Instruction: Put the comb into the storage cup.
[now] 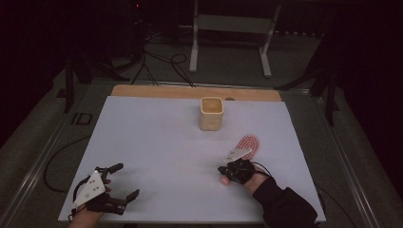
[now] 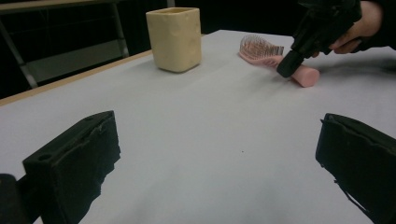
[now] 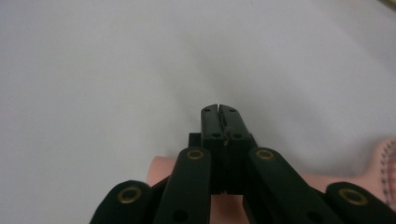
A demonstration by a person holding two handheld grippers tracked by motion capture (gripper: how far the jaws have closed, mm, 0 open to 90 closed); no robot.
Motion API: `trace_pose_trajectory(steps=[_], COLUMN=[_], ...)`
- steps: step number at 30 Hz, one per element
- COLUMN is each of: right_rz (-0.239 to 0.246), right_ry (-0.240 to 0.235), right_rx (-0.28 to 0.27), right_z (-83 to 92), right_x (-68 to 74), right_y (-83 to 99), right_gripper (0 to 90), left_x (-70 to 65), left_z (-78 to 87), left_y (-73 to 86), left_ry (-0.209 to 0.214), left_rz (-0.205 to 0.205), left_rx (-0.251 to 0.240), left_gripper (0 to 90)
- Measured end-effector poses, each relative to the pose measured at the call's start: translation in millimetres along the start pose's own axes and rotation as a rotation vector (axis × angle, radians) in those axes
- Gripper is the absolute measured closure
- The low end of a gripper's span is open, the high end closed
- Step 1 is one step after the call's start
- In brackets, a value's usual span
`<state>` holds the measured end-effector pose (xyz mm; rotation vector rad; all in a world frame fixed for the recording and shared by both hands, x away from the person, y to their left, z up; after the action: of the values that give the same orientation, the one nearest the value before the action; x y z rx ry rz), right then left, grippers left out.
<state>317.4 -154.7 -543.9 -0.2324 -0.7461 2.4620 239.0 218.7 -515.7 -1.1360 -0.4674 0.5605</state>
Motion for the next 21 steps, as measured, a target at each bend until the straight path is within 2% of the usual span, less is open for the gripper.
trace_pose_trajectory(steps=[6, 12, 21], right_rz=[-0.009, -0.054, -0.111], right_ry=[0.02, 0.034, 0.074], right_rx=[0.014, 0.022, 0.034], right_z=[11.5, 27.9, 44.5], right_x=[-1.1, -4.4, -12.7], right_y=[15.9, 39.0, 62.7], right_gripper=[90.0, 90.0, 90.0], left_x=[-0.1, 0.0, 0.1], left_z=[-0.5, -0.5, -1.4], left_y=[0.1, 0.1, -0.1], left_ry=[-0.001, -0.003, 0.0], left_rz=[0.0, -0.001, -0.001], left_rx=[0.001, 0.002, 0.002], left_gripper=[0.0, 0.0, 0.0])
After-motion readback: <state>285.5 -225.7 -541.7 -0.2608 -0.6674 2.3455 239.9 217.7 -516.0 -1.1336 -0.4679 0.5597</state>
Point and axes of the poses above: each handheld gripper's, and its own axes: z roughly backward along the jaws, y roughly out of its underside, x roughly to its left, the point moved 5 cm from there along -z, roughly forward along the jaws, and after that the axes turned 5 degrees about x, right-handed, at the moved point
